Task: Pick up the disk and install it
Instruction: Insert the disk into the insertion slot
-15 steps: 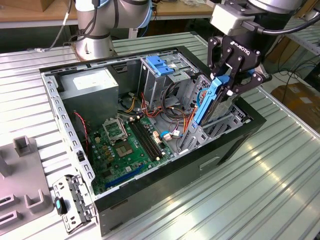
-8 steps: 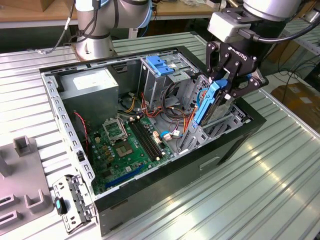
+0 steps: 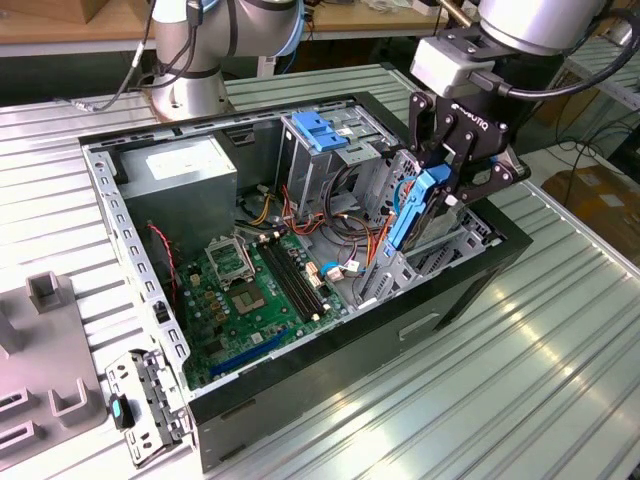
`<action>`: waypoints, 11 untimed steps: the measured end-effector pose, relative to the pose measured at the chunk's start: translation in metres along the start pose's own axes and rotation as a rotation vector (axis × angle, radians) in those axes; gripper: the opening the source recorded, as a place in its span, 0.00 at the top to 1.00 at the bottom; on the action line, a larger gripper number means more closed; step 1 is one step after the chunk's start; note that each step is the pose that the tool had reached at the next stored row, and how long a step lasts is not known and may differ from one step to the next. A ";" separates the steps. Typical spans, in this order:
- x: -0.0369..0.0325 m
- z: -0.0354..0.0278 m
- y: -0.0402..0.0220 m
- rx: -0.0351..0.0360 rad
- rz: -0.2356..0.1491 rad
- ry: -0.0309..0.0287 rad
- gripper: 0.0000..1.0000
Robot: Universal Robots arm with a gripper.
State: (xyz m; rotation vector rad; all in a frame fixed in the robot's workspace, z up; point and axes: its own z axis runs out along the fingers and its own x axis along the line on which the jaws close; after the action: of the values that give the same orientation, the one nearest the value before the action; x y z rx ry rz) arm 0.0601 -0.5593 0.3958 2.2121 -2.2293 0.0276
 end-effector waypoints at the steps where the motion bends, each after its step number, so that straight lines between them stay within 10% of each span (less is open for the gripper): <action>1: 0.0000 0.0012 0.0000 0.0000 0.000 0.0001 0.63; 11: 0.0000 0.0183 0.0001 -0.0015 0.000 -0.0001 0.63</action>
State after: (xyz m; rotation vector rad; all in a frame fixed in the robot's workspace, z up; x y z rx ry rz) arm 0.0601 -0.5596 0.3776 2.2114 -2.2286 0.0258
